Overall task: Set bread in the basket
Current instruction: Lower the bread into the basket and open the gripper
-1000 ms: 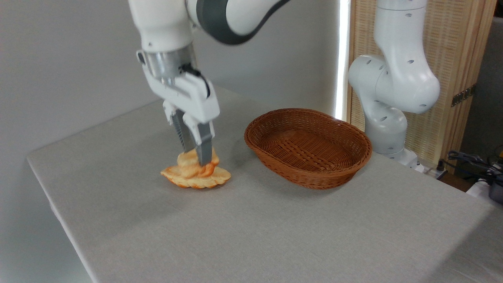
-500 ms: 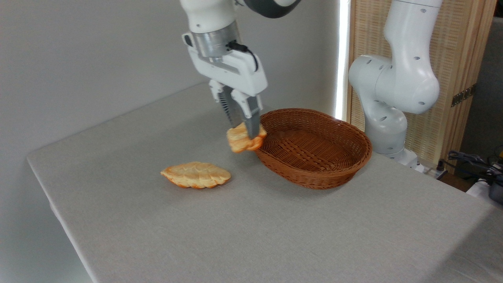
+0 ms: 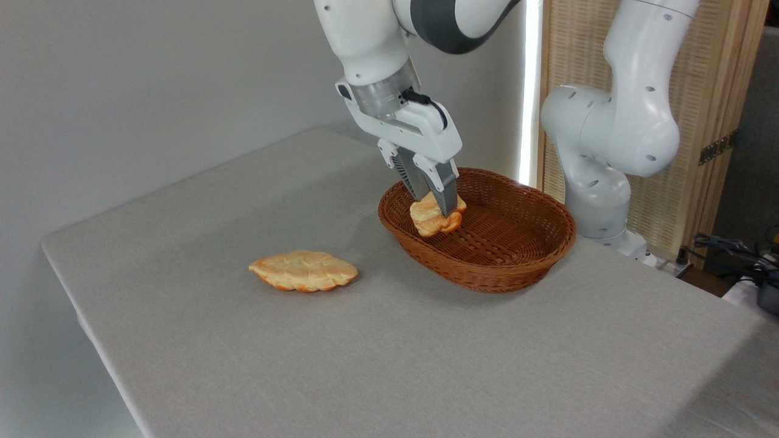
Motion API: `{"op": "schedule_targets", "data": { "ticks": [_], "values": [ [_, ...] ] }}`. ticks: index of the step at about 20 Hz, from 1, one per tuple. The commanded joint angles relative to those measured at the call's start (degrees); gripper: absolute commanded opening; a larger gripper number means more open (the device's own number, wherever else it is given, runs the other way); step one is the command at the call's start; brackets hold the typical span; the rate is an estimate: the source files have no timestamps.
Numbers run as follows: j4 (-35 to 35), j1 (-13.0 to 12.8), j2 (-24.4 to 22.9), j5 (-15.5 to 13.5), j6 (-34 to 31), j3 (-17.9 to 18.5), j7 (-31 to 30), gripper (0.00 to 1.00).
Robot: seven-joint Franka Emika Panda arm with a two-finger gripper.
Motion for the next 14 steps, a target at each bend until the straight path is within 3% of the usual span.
{"op": "schedule_targets", "data": {
  "ticks": [1, 3, 14],
  "values": [
    [-1.0, -0.6, -0.3, -0.8, -0.2, 0.4, -0.2, 0.96],
    [-1.0, -0.6, 1.2, -0.8, 0.1, 0.4, -0.3, 1.00],
    [-0.6, -0.9, 2.1, -0.7, 0.7, 0.4, -0.1, 1.00]
  ]
}}
